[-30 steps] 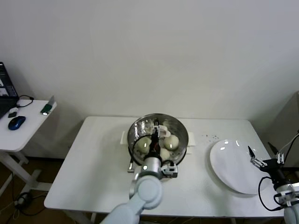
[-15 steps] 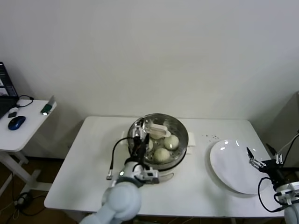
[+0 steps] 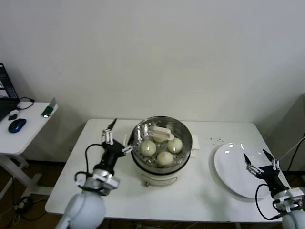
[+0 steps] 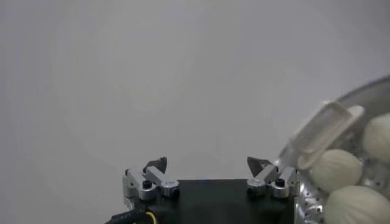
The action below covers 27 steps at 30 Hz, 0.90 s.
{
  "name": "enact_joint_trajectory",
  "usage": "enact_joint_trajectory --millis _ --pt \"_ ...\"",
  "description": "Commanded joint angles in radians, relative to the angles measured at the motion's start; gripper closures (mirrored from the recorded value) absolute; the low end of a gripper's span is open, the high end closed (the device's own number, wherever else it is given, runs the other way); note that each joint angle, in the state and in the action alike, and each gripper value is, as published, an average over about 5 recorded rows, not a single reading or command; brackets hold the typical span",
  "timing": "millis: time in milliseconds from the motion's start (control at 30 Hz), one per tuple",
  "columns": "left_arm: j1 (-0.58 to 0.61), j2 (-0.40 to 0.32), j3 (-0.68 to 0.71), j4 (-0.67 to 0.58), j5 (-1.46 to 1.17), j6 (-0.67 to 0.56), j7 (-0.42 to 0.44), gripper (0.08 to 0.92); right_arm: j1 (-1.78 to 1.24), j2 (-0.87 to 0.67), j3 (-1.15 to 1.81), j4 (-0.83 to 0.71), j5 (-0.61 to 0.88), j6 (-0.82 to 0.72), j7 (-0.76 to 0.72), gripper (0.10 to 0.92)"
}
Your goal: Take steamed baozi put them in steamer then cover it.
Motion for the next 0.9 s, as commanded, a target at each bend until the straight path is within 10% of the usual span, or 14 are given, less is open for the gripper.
enact_joint_trajectory --millis 33,900 --pt "0.215 -0.069 -0.421 0.129 -0.679 -0.335 -0.117 0.177 -0.016 0.031 -0.034 0.037 0.005 -0.007 0.006 0.203" --pt "0.221 -0.130 -0.331 0.287 -0.577 -0.358 -0.005 0.177 -0.032 0.069 -0.068 0.050 0.018 -0.006 0.013 0.203"
